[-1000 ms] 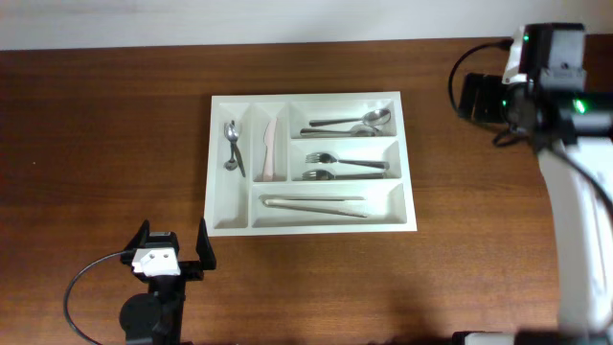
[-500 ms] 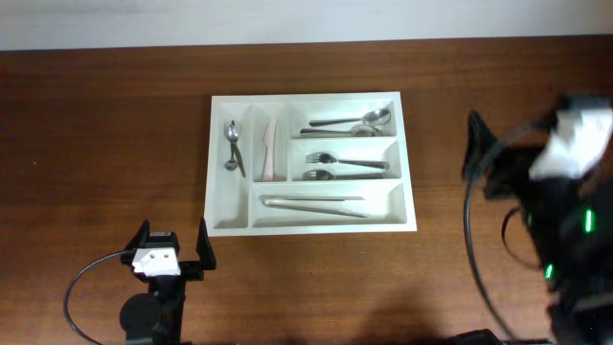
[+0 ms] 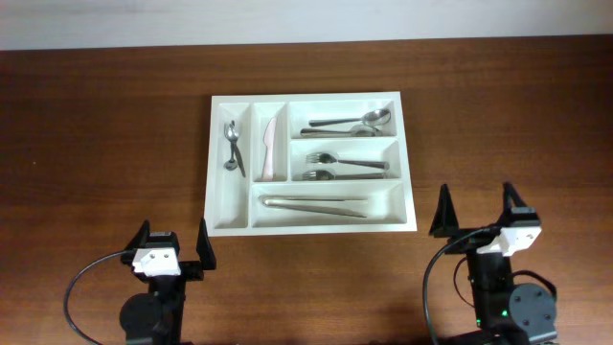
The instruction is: Pack container
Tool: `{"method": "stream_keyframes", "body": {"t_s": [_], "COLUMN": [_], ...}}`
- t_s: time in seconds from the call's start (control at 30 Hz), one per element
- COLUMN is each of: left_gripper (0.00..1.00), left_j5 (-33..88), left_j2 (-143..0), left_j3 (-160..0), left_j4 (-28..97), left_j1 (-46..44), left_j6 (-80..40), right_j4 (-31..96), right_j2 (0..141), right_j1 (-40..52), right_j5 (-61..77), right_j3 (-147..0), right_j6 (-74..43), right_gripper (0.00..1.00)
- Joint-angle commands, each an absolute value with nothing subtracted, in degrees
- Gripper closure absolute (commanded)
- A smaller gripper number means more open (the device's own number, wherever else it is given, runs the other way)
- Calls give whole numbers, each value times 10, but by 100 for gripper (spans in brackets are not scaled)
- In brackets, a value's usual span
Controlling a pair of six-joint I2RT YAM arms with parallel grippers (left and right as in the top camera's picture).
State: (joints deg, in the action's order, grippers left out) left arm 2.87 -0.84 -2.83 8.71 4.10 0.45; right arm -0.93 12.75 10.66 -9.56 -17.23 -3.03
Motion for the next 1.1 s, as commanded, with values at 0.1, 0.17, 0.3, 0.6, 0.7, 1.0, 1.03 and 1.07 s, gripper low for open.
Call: {"method": "stream_keyframes", "body": {"t_s": [0.1, 0.17, 0.3, 0.6, 0.7, 1.0, 1.03, 1.07], "left_gripper": [1, 1, 1, 1, 1, 1, 1, 1], "left_j5": [37, 37, 37, 37, 37, 37, 37, 37], "left_j2": [-3, -3, -3, -3, -3, -3, -3, -3], "left_j3": [-24, -24, -24, -24, -24, -24, -24, -24], "left_j4": [84, 84, 84, 84, 84, 84, 84, 84], "left_j1": [39, 39, 39, 39, 39, 39, 39, 39], "left_j6": [13, 13, 13, 13, 13, 13, 13, 13], "right_j4": [-14, 6, 45, 57, 58, 57, 57, 57], "right_j2": [69, 51, 28, 4, 2, 2, 2, 2], "right_j1": [96, 80, 58, 52, 52, 35, 29, 25], "right_j5": [-79, -55, -36, -34, -31, -21, -21, -21], "right_j3": [-113, -104, -95, -32, -13, -8, -8, -8], "right_j6": [-35, -35, -35, -35, -35, -32, -32, -27], "right_gripper": [1, 1, 1, 1, 1, 1, 1, 1]}}
